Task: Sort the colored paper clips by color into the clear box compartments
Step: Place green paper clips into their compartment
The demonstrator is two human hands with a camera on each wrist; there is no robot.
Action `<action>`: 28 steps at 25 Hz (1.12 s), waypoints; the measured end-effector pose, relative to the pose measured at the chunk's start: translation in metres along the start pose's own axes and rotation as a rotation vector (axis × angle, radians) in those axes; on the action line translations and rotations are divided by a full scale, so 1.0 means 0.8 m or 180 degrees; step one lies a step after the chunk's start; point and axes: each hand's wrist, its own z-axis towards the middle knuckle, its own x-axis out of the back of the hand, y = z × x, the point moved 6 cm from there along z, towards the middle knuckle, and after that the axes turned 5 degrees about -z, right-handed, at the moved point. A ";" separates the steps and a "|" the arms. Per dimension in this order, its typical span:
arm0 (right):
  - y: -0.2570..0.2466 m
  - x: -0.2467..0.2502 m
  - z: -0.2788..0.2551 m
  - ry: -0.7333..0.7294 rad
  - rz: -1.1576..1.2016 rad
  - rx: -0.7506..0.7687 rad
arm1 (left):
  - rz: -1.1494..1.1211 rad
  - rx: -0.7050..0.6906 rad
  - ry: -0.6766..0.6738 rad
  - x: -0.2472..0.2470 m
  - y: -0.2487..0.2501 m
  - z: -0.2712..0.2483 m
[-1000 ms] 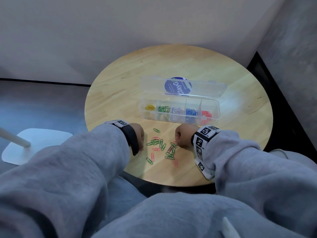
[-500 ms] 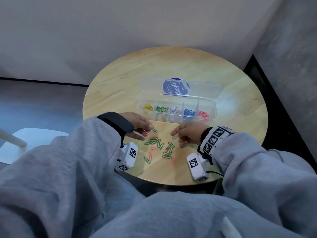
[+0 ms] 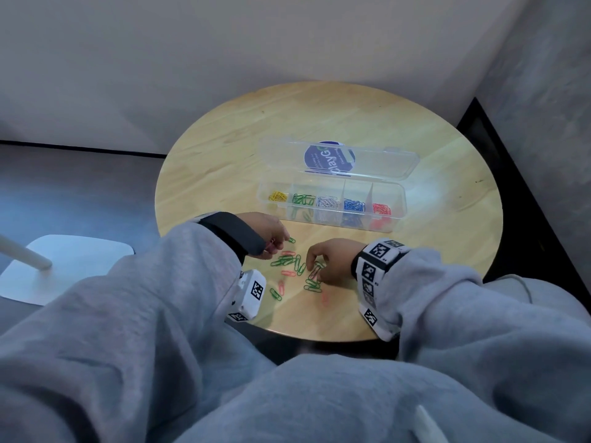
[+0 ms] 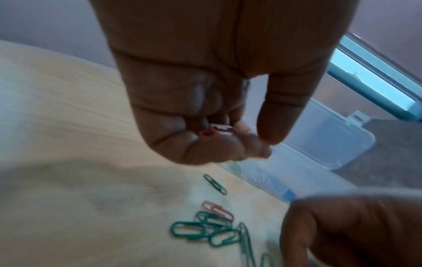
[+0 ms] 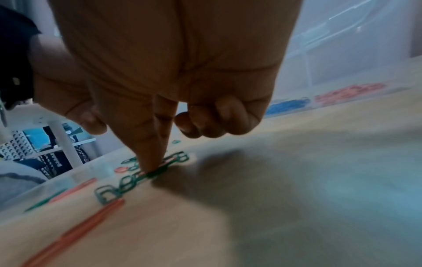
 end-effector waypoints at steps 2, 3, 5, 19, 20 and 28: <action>-0.005 -0.001 0.005 0.0047 -0.0159 0.0071 | 0.1150 -0.0228 -0.0061 -0.005 0.007 0.004; -0.005 0.000 0.007 0.0049 -0.0166 0.0068 | 0.1568 -0.0325 -0.0134 -0.009 0.007 0.005; -0.002 0.002 0.007 0.0049 -0.0145 0.0016 | 0.2025 -0.0347 -0.0322 -0.018 0.002 0.007; -0.006 -0.004 0.008 -0.0037 -0.0170 0.0256 | 0.2969 -0.0333 -0.0333 -0.038 -0.014 0.035; -0.010 -0.005 0.008 -0.0046 -0.0274 0.0294 | 0.2975 -0.0355 -0.0333 -0.037 -0.015 0.035; 0.001 -0.003 0.011 -0.0246 -0.0002 -0.0003 | 0.2859 -0.0473 -0.0338 -0.037 -0.019 0.032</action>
